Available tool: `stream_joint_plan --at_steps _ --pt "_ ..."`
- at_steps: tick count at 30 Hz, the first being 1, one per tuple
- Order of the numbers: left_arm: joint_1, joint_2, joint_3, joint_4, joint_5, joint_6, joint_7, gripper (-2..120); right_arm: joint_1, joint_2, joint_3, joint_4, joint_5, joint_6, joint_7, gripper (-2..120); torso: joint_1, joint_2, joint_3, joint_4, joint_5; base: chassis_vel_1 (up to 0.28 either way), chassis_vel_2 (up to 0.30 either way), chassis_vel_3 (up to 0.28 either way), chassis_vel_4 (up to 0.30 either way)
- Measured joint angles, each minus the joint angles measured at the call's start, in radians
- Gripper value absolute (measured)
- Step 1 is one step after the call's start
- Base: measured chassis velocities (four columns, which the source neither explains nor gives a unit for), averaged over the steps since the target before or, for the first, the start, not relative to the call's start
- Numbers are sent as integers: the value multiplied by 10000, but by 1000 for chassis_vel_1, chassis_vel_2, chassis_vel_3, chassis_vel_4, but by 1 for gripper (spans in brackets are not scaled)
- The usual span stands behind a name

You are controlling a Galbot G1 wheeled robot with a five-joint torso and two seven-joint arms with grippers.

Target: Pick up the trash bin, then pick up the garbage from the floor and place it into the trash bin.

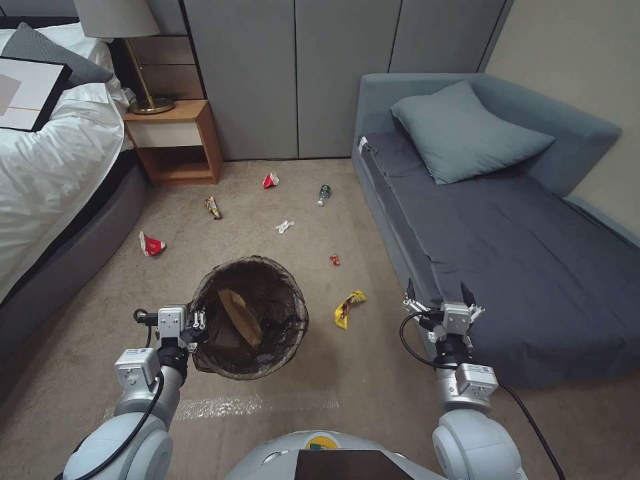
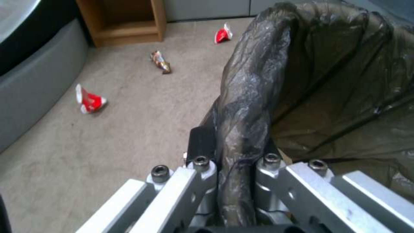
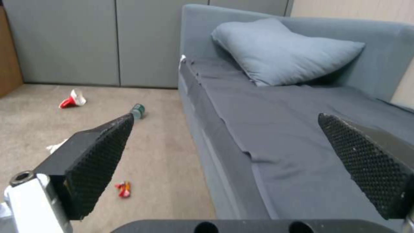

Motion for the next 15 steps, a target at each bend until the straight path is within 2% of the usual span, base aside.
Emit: stream_joint_plan --at_steps 7,15 --pt "12 2 -6 1 4 -1 3 5 2 2 -25 -14 0 6 2 100 2 -1 3 2 -1 -148 146 150 -157" --pt "27 3 -19 1 -8 -1 -2 5 8 -43 -19 -51 46 -55 21 100 0 1 -1 1 -1 -10 10 5 -8"
